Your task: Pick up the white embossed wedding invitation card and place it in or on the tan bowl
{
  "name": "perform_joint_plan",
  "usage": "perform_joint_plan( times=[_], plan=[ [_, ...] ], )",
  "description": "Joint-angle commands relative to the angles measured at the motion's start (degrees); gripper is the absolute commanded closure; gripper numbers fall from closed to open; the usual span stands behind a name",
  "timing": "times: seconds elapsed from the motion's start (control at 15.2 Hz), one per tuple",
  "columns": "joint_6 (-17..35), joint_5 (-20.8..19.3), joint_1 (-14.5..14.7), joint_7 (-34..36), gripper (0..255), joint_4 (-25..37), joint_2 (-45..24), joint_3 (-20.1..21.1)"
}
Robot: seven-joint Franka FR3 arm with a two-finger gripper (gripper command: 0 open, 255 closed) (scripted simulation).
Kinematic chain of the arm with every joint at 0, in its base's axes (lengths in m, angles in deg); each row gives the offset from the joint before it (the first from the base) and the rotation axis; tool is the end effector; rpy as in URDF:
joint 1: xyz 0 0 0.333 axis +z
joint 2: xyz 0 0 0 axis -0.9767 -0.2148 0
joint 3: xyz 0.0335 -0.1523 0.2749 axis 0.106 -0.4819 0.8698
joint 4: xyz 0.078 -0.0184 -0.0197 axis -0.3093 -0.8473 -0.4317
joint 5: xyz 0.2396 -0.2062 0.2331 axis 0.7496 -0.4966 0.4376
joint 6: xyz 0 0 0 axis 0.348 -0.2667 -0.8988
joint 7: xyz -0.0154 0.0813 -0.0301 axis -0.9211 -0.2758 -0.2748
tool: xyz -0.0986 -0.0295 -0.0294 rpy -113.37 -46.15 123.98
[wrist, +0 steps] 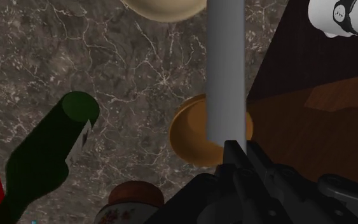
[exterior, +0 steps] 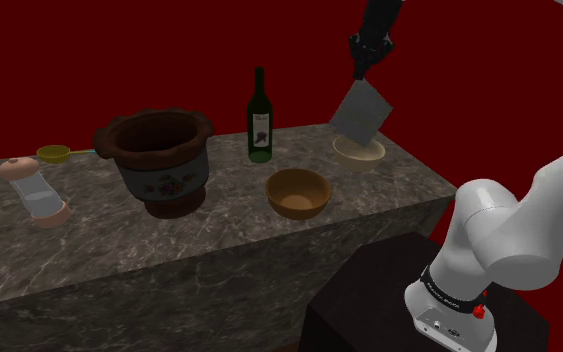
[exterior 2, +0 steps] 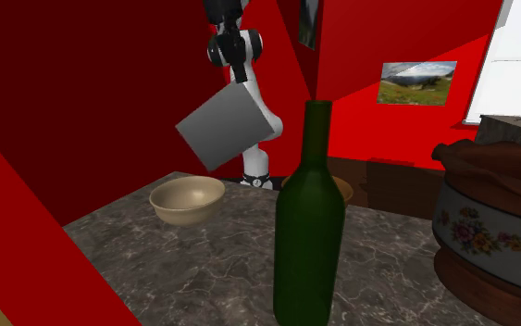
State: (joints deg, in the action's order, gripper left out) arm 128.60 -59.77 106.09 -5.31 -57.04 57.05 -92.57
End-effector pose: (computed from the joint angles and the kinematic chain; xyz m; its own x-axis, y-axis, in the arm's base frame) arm 0.3999 -0.0911 0.6964 0.2650 0.9340 0.2395 0.9635 -0.2665 -0.0268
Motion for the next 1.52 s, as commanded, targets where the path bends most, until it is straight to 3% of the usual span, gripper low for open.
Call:
perform_joint_plan(
  times=[0.0, 0.26, 1.45],
  plan=[
    [-1.8, 1.3, 1.0, -2.8, 255, 6.3, -5.0, -3.3],
    [-7.4, 7.7, 2.4, -10.2, 255, 21.5, -17.9, -12.4],
    [7.9, 2.6, 0.9, -9.0, 255, 0.0, -9.7, -8.6]
  ],
)
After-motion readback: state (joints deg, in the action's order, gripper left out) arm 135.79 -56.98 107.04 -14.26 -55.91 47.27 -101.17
